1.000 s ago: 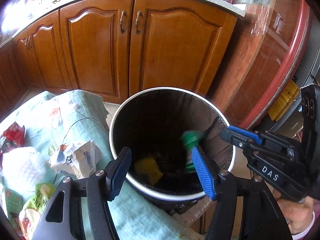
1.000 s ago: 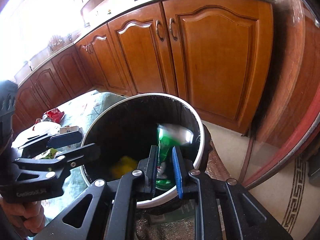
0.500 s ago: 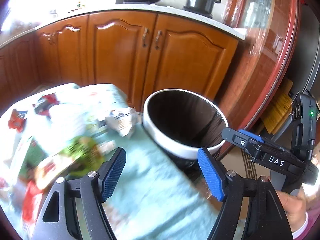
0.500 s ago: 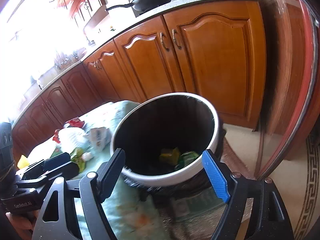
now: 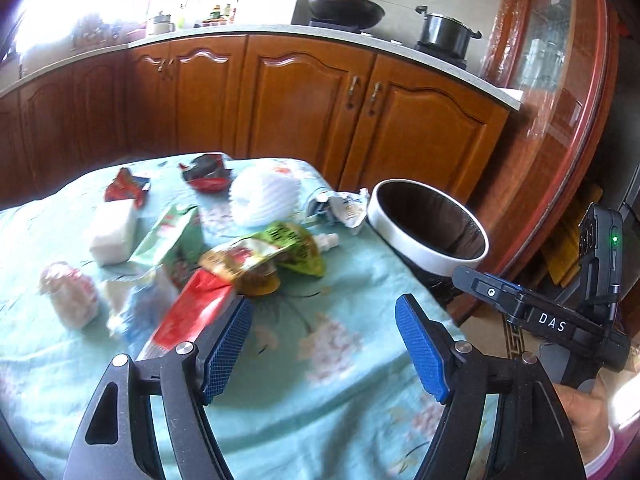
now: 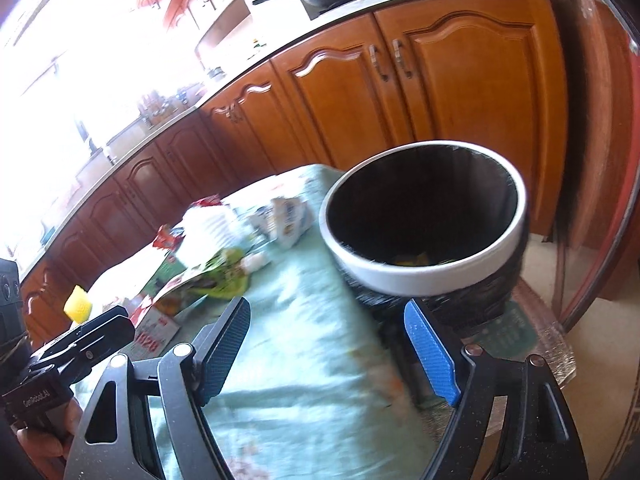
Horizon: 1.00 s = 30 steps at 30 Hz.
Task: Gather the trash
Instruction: 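Open the right gripper to drop the can into the bin, then grasp the crumpled tissue with the left gripper while the right grasps the red carton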
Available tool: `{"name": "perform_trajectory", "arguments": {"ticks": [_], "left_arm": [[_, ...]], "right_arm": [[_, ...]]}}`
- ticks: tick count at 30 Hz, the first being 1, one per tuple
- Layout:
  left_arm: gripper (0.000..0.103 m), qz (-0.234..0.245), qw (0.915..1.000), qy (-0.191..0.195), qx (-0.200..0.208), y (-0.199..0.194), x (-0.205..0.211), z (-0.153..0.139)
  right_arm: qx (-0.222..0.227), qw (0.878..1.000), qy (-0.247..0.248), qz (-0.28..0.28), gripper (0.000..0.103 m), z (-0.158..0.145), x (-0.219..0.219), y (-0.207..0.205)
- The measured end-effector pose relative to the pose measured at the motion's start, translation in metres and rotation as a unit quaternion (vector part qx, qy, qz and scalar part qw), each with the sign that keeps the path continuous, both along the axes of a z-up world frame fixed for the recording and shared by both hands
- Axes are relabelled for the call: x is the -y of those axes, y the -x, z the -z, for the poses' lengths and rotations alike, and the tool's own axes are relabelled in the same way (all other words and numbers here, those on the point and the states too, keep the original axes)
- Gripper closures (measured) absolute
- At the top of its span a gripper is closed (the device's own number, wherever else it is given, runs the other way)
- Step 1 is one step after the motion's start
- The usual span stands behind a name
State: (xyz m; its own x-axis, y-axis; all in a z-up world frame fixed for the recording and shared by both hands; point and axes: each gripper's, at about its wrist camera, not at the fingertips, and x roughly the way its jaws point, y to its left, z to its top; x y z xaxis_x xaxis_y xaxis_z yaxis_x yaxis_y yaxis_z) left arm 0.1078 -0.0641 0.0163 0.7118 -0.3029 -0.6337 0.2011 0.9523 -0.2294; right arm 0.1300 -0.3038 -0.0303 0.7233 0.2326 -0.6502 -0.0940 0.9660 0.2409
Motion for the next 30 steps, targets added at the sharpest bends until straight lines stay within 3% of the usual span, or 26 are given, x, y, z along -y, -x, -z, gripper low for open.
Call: {"name": "perform_trajectory", "arguments": {"ticks": [14, 25, 30], "left_arm": [[0.029, -0.075, 0.9971, 0.008, -0.001, 0.04, -0.083, -0.016], [0.029, -0.143, 0.9896, 0.006, -0.019, 0.028, -0.151, -0.013], [0.029, -0.148, 0.9884, 0.009, -0.032, 0.011, -0.171, -0.002]], "right_arm": [[-0.011, 0.999, 0.004, -0.051, 0.022, 0.01, -0.062, 0.005], [-0.019, 0.993, 0.002, -0.113, 0.029, 0.012, -0.126, 0.006], [-0.024, 0.989, 0.004, -0.148, 0.028, 0.022, -0.164, 0.017]]}}
